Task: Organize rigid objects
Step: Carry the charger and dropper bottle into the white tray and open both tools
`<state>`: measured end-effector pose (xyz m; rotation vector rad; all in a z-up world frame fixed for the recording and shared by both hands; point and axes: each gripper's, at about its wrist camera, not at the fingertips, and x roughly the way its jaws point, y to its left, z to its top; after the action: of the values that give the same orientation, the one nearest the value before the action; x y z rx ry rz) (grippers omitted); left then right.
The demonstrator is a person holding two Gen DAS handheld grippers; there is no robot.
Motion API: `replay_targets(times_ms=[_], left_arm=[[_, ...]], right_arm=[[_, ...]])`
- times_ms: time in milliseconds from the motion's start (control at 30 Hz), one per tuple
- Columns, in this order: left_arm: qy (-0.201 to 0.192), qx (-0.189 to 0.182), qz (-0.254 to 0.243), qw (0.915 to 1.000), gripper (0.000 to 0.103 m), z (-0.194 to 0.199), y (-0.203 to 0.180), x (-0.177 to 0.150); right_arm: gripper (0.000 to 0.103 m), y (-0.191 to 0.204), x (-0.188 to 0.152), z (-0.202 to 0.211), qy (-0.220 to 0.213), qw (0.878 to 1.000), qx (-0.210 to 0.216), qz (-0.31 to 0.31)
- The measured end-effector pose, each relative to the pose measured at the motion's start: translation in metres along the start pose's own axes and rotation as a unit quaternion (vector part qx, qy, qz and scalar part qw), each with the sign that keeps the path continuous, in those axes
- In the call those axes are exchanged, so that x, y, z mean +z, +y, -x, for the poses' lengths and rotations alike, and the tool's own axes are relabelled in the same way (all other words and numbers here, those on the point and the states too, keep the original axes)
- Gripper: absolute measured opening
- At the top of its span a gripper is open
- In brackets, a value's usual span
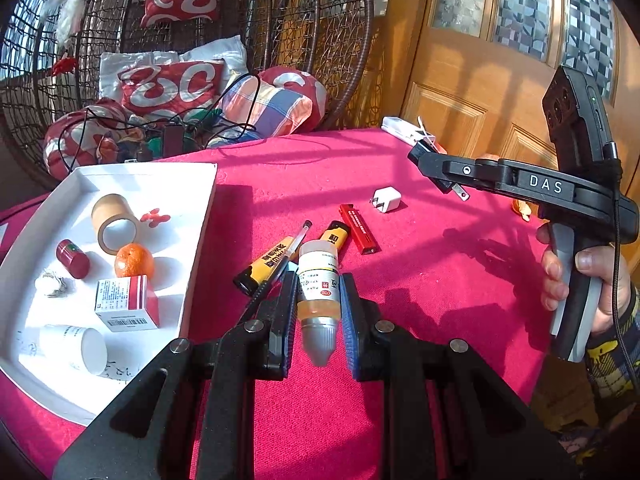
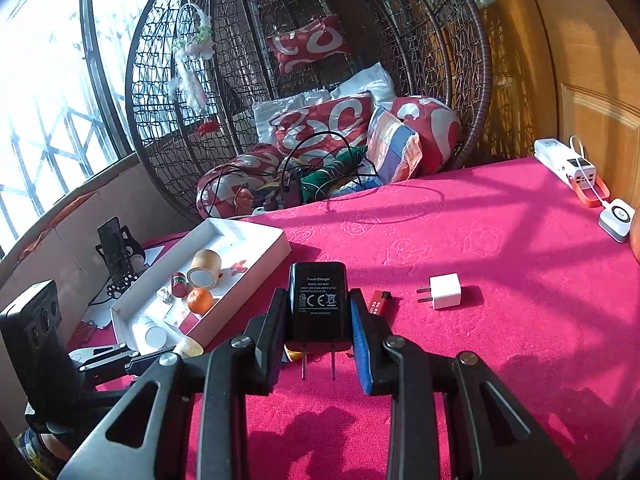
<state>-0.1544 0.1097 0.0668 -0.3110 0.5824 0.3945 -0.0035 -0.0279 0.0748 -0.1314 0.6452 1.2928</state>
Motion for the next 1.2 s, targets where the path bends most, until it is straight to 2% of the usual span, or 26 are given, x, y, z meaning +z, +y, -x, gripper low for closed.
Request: replay_targets(times_ms=[500,1200], left_arm=[[-0.033,0.016,0.032,0.9988,0.019,0.024,0.024,0.002],[-0.078,0.041,0.088,0.9923,0.019,0.059,0.073,0.002]], right_arm=[[0.029,0.022,0.005,-0.005,0.007,1.0,0.022,0.021],[0.029,0.07,0.02,-0.025,0.019,0.996,0.04,0.082]])
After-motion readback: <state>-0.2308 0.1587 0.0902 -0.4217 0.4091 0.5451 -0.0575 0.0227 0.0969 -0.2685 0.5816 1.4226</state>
